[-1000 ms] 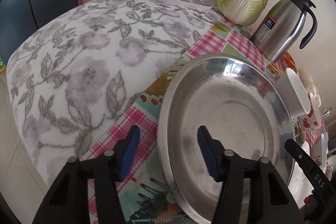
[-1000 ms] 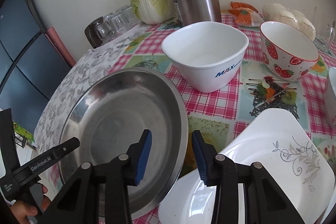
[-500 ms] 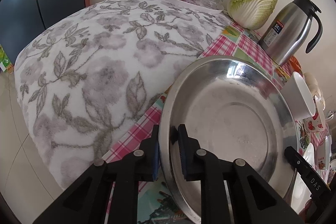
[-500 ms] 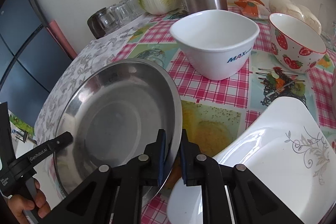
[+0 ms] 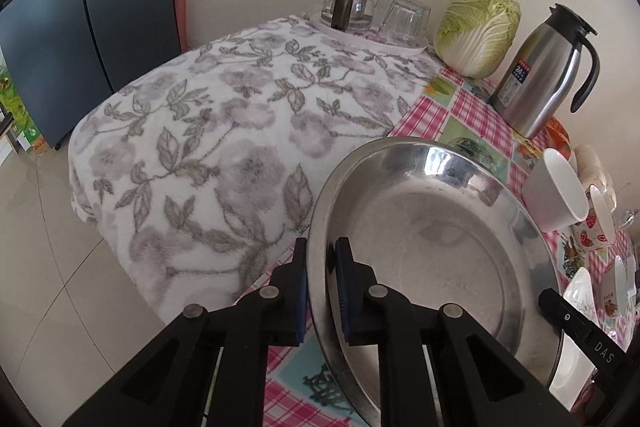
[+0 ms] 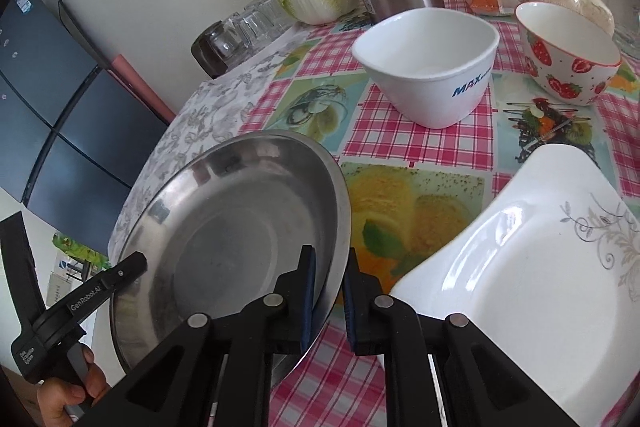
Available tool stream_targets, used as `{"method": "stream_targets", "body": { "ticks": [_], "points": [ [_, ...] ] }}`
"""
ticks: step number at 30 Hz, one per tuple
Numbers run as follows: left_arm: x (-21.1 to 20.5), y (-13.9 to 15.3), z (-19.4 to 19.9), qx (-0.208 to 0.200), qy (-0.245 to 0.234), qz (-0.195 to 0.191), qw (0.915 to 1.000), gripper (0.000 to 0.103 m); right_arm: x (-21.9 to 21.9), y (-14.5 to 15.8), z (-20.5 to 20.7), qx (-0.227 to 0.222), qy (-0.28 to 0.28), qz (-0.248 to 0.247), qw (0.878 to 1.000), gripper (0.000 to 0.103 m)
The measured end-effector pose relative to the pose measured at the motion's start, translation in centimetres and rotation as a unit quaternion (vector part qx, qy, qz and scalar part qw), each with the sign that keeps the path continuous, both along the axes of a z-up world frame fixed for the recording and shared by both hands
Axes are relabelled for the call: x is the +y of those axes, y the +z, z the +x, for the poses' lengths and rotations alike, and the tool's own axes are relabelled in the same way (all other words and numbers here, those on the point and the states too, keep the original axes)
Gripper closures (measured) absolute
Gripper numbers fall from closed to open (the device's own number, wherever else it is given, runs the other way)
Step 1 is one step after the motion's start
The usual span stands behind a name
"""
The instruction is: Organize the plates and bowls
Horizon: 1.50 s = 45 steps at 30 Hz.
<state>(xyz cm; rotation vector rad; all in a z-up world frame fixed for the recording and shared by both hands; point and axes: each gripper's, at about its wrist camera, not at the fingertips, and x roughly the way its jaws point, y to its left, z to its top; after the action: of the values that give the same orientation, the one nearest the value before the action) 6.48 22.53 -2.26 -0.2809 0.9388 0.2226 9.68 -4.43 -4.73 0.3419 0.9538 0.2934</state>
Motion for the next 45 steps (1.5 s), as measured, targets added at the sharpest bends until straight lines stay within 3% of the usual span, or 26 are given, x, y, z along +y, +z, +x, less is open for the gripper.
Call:
{"method": "stream_targets", "body": {
  "ticks": [6,12,23,35,45],
  "points": [
    [-1.4,3.2,-1.5,-0.024,-0.012,0.009,0.9996,0.09,-1.6,2.3,-2.4,-0.015,-0.013,0.022,1.0,0.089],
    [-4.3,8.3,-2.4,-0.07,-0.032,0.022,0.9968,0.09,-4.1,6.0,-5.7,-0.073,-0.037,0.024,0.996,0.088],
    [-11.7,15.6,-3.7,-0.149,-0.087,0.034,0.9843,0.09,-10.9,11.7,-10.5,-0.166,-0.115,0.062,0.977,0.088],
    [-20.1,16.4,-3.9,-0.161,-0.151,0.006,0.9753,0.089,-18.7,14.1,-14.3,-0.212,-0.19,0.051,0.957,0.088],
    [-25.9,14.2,-3.4,-0.143,-0.192,-0.012,0.9707,0.089,-23.8,12.6,-16.2,-0.199,-0.227,0.021,0.953,0.087]
  ]
}}
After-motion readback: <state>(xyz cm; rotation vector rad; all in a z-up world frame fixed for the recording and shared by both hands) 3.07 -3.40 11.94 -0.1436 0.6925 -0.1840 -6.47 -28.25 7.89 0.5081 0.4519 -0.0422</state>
